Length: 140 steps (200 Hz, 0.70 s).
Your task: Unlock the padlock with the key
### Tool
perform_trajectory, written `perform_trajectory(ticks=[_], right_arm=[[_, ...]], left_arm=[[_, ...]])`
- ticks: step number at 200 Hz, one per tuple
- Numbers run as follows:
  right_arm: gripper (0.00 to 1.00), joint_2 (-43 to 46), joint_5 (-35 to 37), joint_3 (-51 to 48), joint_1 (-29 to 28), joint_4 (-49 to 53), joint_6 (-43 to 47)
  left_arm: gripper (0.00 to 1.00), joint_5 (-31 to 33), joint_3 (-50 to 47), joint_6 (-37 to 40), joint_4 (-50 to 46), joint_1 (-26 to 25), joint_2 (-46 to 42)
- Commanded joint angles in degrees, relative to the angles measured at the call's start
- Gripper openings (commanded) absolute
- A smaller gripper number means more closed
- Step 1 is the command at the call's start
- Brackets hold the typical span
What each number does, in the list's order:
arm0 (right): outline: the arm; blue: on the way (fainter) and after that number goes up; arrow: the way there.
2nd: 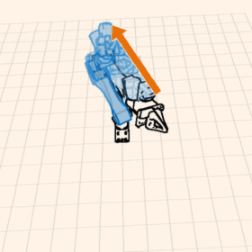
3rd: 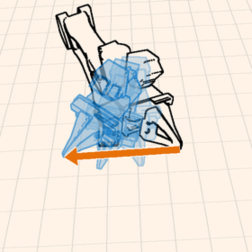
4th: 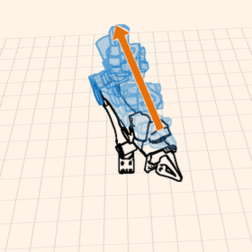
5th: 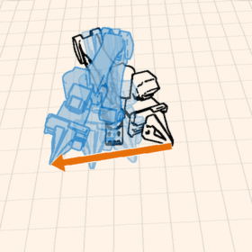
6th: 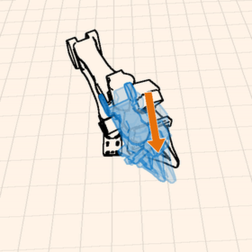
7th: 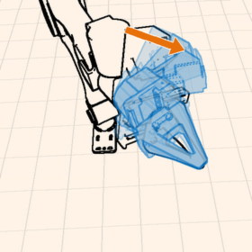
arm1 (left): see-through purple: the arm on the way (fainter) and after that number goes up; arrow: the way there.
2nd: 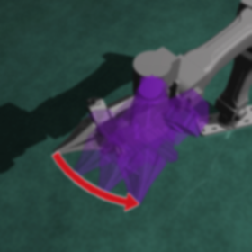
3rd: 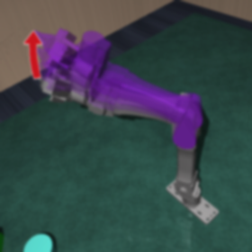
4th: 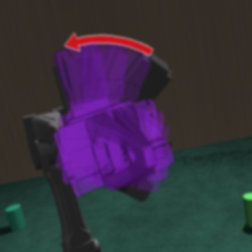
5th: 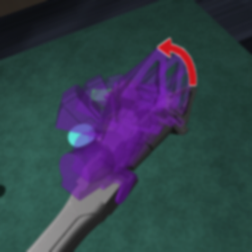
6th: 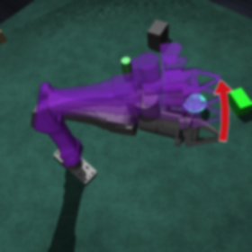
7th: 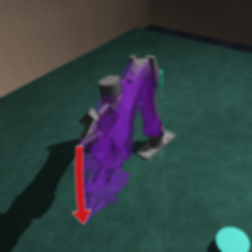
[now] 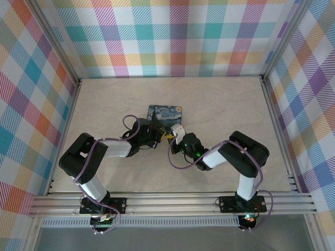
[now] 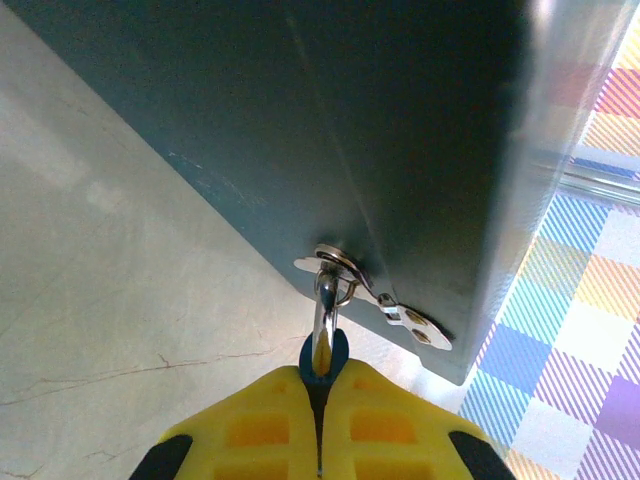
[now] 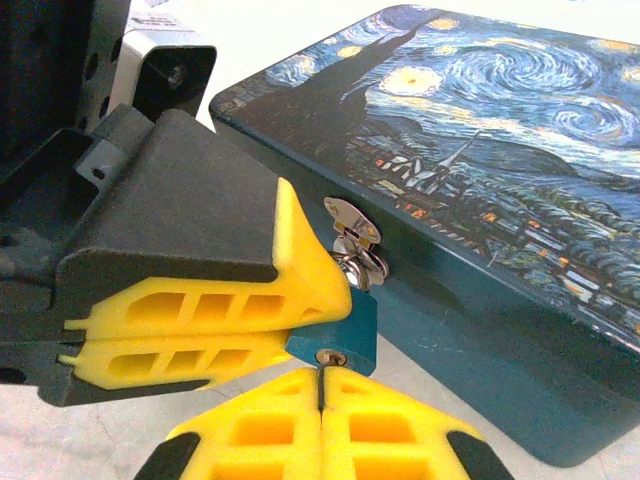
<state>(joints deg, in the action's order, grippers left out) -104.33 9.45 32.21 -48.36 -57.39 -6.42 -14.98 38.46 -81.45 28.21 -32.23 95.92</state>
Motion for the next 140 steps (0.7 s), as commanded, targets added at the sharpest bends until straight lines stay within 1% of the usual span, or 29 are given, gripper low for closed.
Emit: perform_trajectory(ticks=[1, 35, 66, 88, 106, 126, 140], right_arm=[[0.0, -0.1, -2.3, 2.6, -0.2, -2.5, -4.7], [0.0, -0.2, -2.1, 2.4, -0.2, -2.1, -4.5], [0.0, 0.4, -3.5, 2.6, 0.5, -0.9, -7.5], [0.0, 0.5, -3.7, 3.1, 0.5, 0.4, -7.7], [0.0, 1.0, -3.1, 3.1, 0.5, 1.7, -7.5], [0.0, 1.6, -3.0, 3.2, 0.5, 3.4, -7.2], [0.0, 2.2, -3.2, 3.3, 0.5, 4.4, -7.3]], left_arm=[[0.0, -3.2, 0.1, -0.7, -0.5, -1.9, -1.2], [0.0, -3.1, 0.0, -0.7, -0.5, -1.9, -1.2], [0.0, -3.1, 0.0, -0.7, -0.4, -1.9, -1.3], [0.0, -3.2, 0.0, -0.5, -0.4, -1.8, -1.2], [0.15, -2.8, -0.1, -0.2, -1.0, -1.7, -1.2], [0.26, -2.3, -0.2, 0.3, -1.8, -1.7, -1.1], [0.31, -2.3, -0.6, 0.3, -1.7, -1.4, -1.2]])
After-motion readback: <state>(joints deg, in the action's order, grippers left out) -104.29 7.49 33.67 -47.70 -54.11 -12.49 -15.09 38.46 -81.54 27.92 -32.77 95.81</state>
